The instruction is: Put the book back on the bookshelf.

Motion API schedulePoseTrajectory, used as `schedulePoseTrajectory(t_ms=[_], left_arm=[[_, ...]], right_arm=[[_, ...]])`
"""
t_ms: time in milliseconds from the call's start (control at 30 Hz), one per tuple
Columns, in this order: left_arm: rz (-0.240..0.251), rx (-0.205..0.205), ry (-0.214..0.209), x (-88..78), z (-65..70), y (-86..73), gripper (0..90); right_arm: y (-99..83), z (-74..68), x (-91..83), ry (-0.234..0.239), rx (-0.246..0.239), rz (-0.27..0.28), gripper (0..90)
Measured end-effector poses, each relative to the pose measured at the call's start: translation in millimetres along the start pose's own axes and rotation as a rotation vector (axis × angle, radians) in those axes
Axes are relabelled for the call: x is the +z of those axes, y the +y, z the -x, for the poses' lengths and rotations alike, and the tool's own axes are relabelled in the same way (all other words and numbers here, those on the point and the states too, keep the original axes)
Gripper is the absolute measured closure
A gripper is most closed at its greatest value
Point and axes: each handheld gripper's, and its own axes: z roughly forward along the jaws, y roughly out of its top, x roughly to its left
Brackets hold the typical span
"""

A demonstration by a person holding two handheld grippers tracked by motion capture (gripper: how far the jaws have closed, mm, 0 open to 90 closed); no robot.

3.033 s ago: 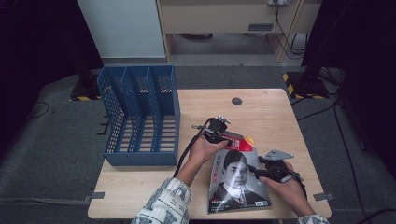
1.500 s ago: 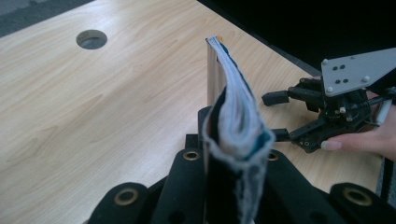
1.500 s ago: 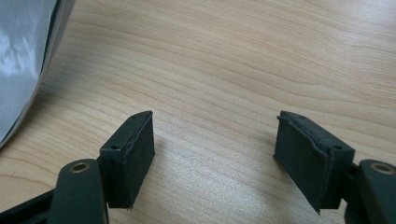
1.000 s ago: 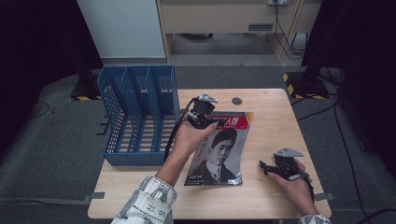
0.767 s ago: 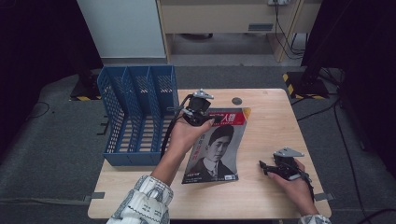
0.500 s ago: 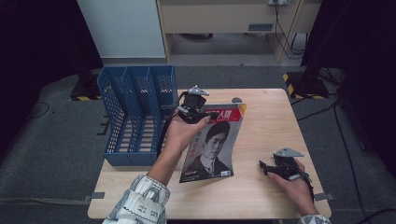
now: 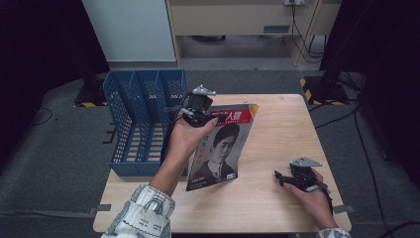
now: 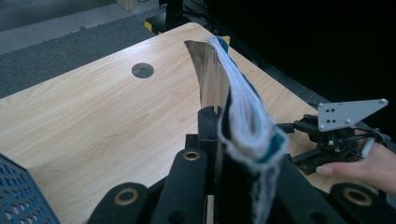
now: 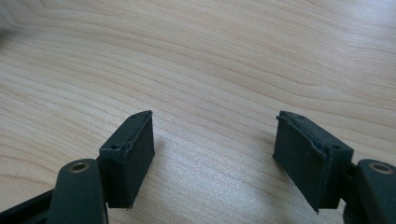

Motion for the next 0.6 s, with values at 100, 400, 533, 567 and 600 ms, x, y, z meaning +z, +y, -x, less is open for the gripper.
schedulePoseTrajectory(t_ms=[100, 400, 533, 567, 600], left_arm=[[0.006, 0.0, 0.005, -5.3, 0.0, 2.1, 86.6], [0.014, -0.001, 0.017, -17.6, -4.1, 6.5, 86.6], [0.023, -0.014, 0.018, -22.3, -8.4, 6.6, 86.5], [0.025, -0.017, 0.016, -23.8, -9.3, 6.6, 86.5], [0.029, -0.022, 0.017, -25.8, -10.2, 6.7, 86.6]], right_arm=[[0.0, 0.0, 0.0, 0.0, 0.0, 0.0, 28.7], [0.0, -0.1, 0.1, 0.002, -0.003, 0.001, 28.7], [0.1, -0.1, 0.1, 0.003, -0.005, 0.0, 28.6], [0.1, -0.1, 0.1, 0.003, -0.005, 0.0, 28.7], [0.1, -0.1, 0.1, 0.003, -0.005, 0.0, 28.7]])
